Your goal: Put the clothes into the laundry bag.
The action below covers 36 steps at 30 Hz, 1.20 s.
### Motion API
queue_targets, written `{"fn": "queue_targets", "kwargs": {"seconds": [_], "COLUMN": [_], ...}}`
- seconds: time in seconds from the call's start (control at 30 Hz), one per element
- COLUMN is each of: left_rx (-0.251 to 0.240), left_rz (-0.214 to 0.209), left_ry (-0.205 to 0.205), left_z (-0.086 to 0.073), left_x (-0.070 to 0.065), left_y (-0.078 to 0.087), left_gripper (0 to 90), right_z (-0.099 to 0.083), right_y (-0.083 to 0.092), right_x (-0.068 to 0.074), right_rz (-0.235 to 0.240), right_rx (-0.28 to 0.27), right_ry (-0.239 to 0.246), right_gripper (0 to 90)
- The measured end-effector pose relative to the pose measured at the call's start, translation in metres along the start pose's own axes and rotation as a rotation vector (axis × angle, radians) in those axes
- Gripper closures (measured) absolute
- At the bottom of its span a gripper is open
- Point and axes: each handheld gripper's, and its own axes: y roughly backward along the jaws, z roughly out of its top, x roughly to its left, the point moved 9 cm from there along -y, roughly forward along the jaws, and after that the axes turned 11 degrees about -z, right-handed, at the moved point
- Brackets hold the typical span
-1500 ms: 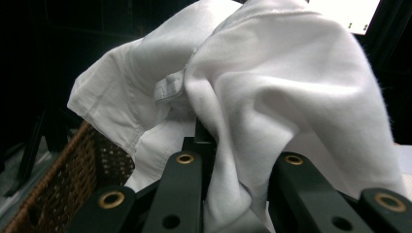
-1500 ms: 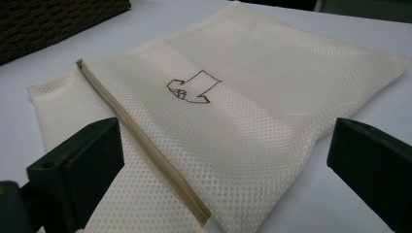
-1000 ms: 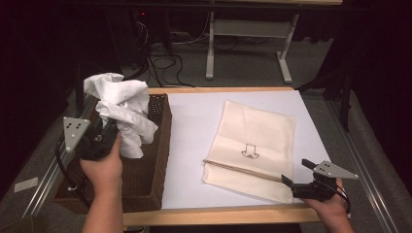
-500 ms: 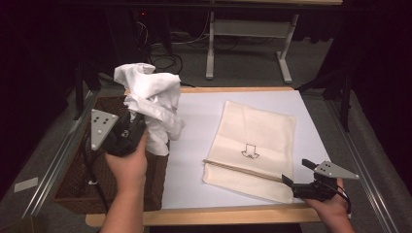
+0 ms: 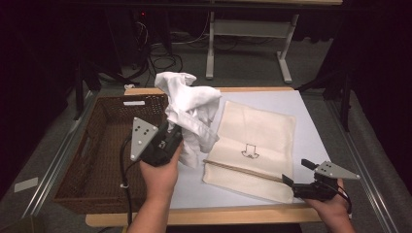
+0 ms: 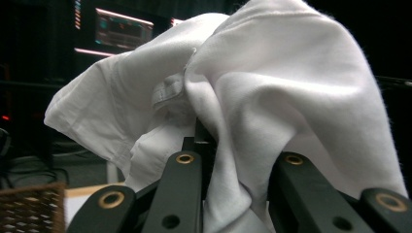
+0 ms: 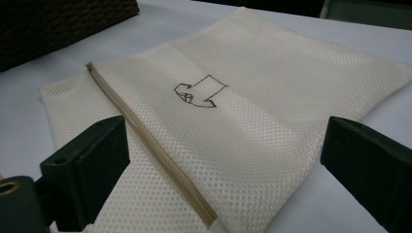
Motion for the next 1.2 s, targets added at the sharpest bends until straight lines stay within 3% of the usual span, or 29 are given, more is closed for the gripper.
{"fn": "queue_targets", "kwargs": {"seconds": [0.3, 0.53, 0.6, 0.73, 0.8, 0.9, 1.07, 1.2], "left_rx": [0.055, 0.128, 0.15, 0.173, 0.187, 0.182, 0.173, 0.16], "left_rz": [-0.069, -0.085, -0.09, -0.105, -0.111, -0.119, -0.122, -0.115], "left_ry": [0.029, -0.015, -0.046, -0.023, -0.05, -0.058, -0.038, -0.03], "left_z": [-0.044, -0.073, -0.09, -0.105, -0.108, -0.109, -0.107, -0.105], "left_x": [-0.02, -0.027, -0.03, -0.031, -0.032, -0.033, -0.031, -0.028], "left_y": [-0.004, 0.005, 0.011, 0.014, 0.016, 0.018, 0.021, 0.024], "left_gripper": [79.2, 79.0, 79.0, 79.0, 79.0, 79.0, 79.0, 78.9], "right_z": [0.0, -0.002, -0.003, -0.004, -0.002, 0.0, 0.008, 0.018], "right_y": [0.0, -0.002, -0.004, -0.006, -0.008, -0.012, -0.021, -0.029], "right_x": [0.002, 0.002, 0.002, 0.004, 0.007, 0.01, 0.015, 0.023], "right_rz": [0.012, 0.013, 0.012, 0.008, 0.008, -0.007, -0.019, 0.016], "right_rx": [-0.004, 0.006, 0.007, 0.017, 0.017, 0.016, 0.008, 0.008], "right_ry": [0.001, 0.0, 0.006, 0.009, 0.014, 0.013, 0.009, 0.007], "right_gripper": [6.9, 7.0, 7.0, 6.8, 6.3, 6.0, 7.2, 7.9]}}
